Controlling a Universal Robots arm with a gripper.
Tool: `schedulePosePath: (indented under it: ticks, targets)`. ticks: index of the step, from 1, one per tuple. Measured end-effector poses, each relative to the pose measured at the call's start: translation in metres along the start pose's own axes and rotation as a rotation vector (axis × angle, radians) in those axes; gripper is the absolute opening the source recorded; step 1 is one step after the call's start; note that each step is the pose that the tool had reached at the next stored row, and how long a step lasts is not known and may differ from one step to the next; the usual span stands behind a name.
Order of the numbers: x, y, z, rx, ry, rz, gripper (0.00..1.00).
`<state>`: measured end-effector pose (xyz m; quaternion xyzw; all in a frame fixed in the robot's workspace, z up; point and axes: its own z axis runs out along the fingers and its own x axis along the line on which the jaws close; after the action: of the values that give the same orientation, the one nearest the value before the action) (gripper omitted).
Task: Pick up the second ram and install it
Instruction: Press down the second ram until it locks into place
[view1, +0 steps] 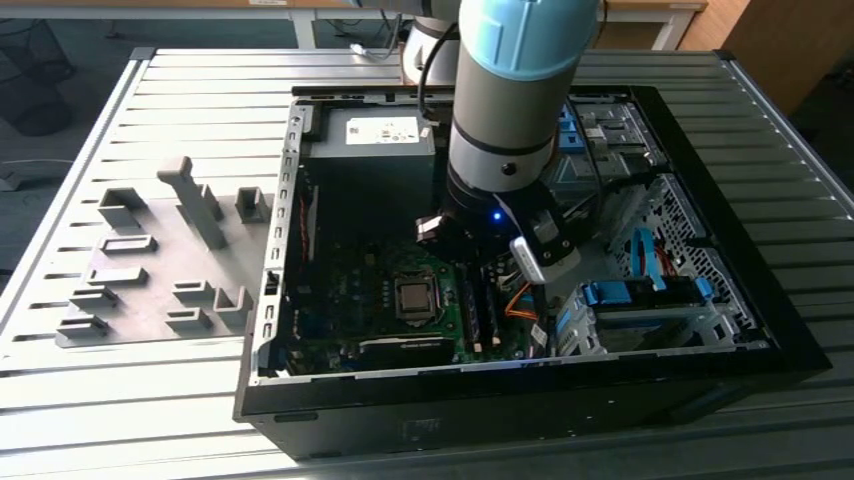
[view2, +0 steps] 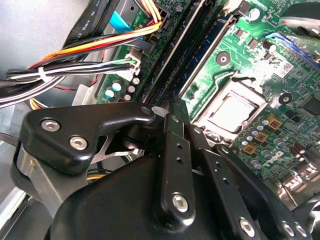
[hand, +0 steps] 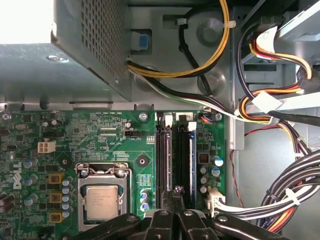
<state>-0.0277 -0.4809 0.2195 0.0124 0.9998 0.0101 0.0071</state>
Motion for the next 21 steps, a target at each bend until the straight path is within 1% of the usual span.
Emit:
schedulePosePath:
  ticks: [4,7,9,10,12,15,21]
  targets:
    - [0.0000,0.0000,0.0033,-0.0003,-0.0001,0.000,0.11]
    - [0.0001,-0.0001,0.0037,-0.0003,-0.0001,0.000,0.11]
    - [-0.0001,0.0004,0.0013,-0.0040,-0.0011,0.000,0.11]
    - [-0.0001,0.0005,-0.0014,-0.0045,-0.0011,0.000,0.11]
    - [-0.0001,0.0003,-0.0083,-0.0023,-0.0003,0.000,0.11]
    - [-0.0002,0.0004,-0.0142,-0.0023,-0.0002,0.000,0.11]
    - [-0.0003,0.0004,-0.0159,-0.0024,-0.0002,0.000,0.11]
